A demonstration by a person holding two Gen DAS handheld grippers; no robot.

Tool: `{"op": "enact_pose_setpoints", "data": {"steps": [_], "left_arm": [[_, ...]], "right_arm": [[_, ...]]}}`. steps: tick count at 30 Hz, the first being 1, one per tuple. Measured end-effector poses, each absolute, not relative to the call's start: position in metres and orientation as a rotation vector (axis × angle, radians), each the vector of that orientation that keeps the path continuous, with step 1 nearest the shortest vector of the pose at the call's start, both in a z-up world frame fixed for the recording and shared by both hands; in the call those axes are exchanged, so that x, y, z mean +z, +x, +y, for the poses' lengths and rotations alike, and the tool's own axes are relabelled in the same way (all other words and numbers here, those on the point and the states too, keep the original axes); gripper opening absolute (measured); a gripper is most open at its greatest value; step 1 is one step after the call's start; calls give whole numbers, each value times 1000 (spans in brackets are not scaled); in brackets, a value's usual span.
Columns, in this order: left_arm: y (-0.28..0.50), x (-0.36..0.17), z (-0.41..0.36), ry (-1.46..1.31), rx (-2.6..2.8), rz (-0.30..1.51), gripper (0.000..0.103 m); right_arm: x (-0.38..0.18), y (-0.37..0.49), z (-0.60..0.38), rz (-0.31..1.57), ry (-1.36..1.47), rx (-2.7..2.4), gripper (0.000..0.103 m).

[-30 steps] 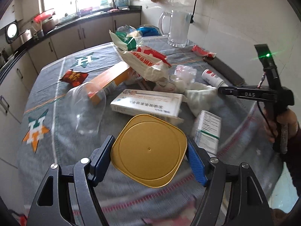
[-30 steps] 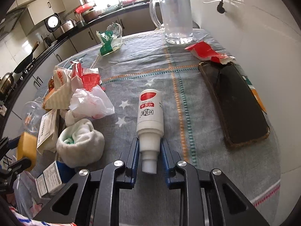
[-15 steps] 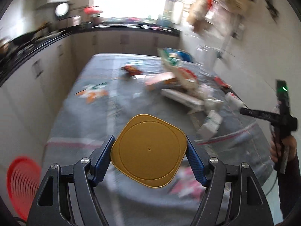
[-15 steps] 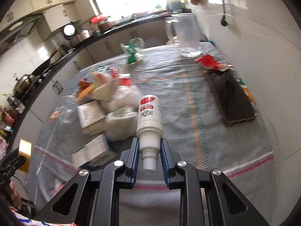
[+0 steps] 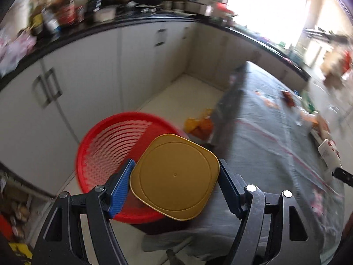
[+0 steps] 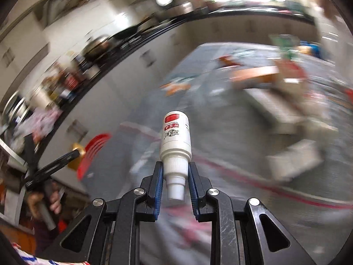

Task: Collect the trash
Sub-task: 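Carry lid and bottle to the red basket and open both grippers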

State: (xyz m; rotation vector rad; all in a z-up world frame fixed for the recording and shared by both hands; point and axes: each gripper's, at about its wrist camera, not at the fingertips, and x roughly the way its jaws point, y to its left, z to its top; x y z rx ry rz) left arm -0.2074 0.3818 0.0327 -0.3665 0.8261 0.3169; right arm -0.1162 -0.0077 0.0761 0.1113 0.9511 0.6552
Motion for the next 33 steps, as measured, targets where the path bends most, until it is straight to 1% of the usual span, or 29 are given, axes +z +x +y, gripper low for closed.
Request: {"op": "enact_pose_setpoints", "data": {"steps": [9, 13, 17, 19, 22, 23, 27, 29, 33], "left_arm": [[-216, -16, 437, -450, 439, 875, 73], [-221, -24, 448, -461, 451, 867, 73], [-225, -23, 447, -449, 465, 852, 73], [-227, -21, 445, -435, 472, 844, 73], [-228, -19, 444, -418, 480, 843, 73], [-228, -18, 443, -413, 482, 843, 73], [-233, -12, 436, -377, 503, 843, 73], [-234, -8, 429, -347, 505, 843, 74], [-234, -1, 416, -292, 497, 834, 77]], "right_arm": [[42, -107, 178, 1069, -30, 929, 23], [26, -102, 235, 1117, -64, 980, 24], [8, -100, 271, 1177, -82, 1018, 25], [1, -97, 281, 1193, -72, 1020, 27], [0, -93, 282, 1196, -46, 1019, 42], [2, -92, 281, 1189, -37, 1017, 44], [17, -93, 262, 1144, -29, 1000, 47], [24, -95, 252, 1120, -29, 986, 52], [35, -98, 220, 1078, -13, 950, 53]]}}
